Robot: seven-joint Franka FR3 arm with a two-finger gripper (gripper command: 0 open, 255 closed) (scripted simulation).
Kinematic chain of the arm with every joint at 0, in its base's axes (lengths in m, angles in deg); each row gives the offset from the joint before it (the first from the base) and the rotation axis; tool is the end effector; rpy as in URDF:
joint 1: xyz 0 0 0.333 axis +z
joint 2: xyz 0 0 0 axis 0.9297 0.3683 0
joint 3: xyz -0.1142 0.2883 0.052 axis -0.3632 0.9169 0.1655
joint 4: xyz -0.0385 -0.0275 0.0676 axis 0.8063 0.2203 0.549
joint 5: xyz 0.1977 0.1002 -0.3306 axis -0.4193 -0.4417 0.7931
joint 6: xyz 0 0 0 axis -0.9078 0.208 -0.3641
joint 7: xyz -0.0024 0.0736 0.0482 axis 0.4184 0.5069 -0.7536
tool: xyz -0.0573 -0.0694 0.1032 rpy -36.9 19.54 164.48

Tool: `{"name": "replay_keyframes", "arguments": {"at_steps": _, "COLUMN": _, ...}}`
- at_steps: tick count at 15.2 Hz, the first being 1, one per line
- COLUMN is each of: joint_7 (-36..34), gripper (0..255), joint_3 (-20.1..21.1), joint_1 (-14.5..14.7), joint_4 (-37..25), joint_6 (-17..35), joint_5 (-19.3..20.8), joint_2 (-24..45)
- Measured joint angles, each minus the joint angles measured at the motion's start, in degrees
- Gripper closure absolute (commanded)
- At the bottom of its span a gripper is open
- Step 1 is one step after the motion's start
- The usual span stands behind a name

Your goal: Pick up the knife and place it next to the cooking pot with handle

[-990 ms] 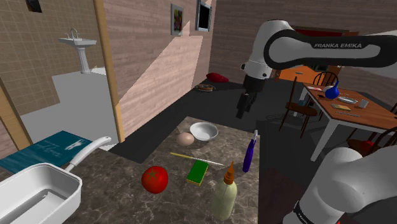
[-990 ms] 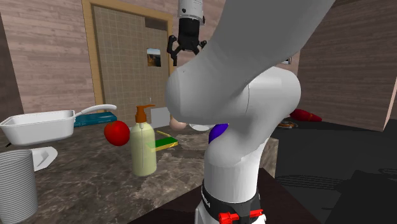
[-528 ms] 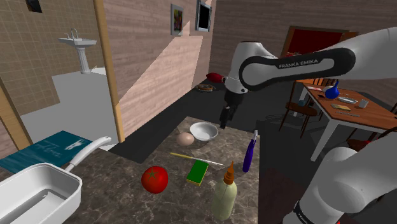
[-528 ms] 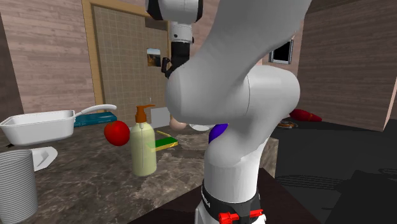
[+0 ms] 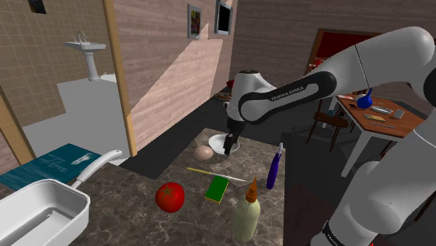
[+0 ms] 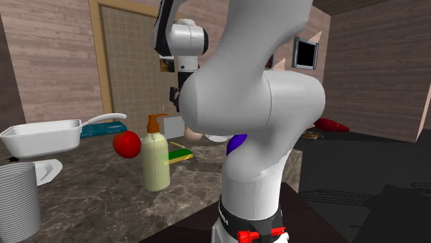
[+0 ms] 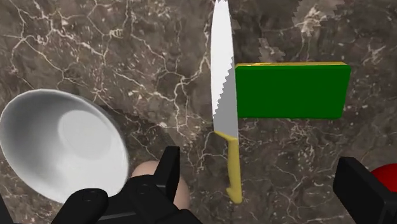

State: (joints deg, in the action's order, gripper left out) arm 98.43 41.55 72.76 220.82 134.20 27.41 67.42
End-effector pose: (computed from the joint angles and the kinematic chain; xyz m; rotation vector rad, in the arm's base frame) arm 0.4657 0.0997 0.3742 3.0473 0.6289 0.1353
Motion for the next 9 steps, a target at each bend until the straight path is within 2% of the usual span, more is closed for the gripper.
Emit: {"name": "replay_keyframes", "arguments": {"at_steps": 9, "joint_7": -3.5, "gripper": 0, "joint_3": 2.0, "joint_1": 0.9, "joint_4": -8.1, "joint_6": 11.4, "joint_5": 9.4, "joint_2": 19.4}}
